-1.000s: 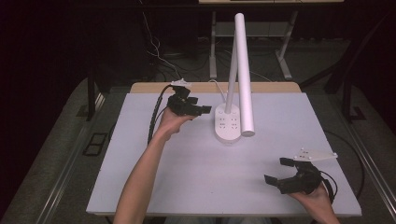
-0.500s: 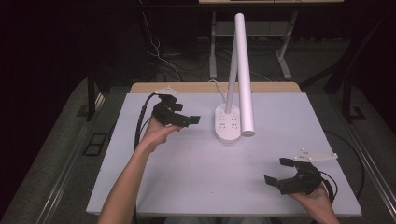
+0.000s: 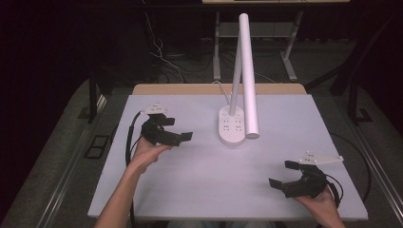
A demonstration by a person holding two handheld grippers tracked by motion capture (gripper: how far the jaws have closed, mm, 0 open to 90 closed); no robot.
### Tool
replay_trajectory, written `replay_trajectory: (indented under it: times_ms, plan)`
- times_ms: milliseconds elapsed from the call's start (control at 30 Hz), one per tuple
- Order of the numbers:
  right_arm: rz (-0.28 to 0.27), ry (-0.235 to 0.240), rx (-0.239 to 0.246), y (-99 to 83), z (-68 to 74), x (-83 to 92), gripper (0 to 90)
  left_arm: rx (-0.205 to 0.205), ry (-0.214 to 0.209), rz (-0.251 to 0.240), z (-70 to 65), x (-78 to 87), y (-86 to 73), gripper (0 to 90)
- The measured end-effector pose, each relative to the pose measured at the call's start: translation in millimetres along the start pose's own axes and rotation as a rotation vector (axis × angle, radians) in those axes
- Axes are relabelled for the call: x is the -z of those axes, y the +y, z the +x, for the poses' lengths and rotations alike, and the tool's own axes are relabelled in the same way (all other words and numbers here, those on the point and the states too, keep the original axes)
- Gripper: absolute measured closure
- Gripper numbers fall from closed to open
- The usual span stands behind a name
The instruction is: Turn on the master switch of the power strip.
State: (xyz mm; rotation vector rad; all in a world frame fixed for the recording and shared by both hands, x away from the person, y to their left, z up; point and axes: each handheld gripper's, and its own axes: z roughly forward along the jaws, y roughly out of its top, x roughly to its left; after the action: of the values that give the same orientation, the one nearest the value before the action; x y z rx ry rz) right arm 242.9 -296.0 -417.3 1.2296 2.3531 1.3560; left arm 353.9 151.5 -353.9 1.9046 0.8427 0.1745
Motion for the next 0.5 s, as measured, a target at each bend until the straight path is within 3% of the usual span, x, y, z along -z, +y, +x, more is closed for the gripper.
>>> replay_trajectory:
  times_ms: [500]
  plan:
    - [0.0,0.001,0.0,0.0,1.0,-1.0,0.3,-0.007,0.024,-0.001,-22.3,20.9,-46.5,0.0]
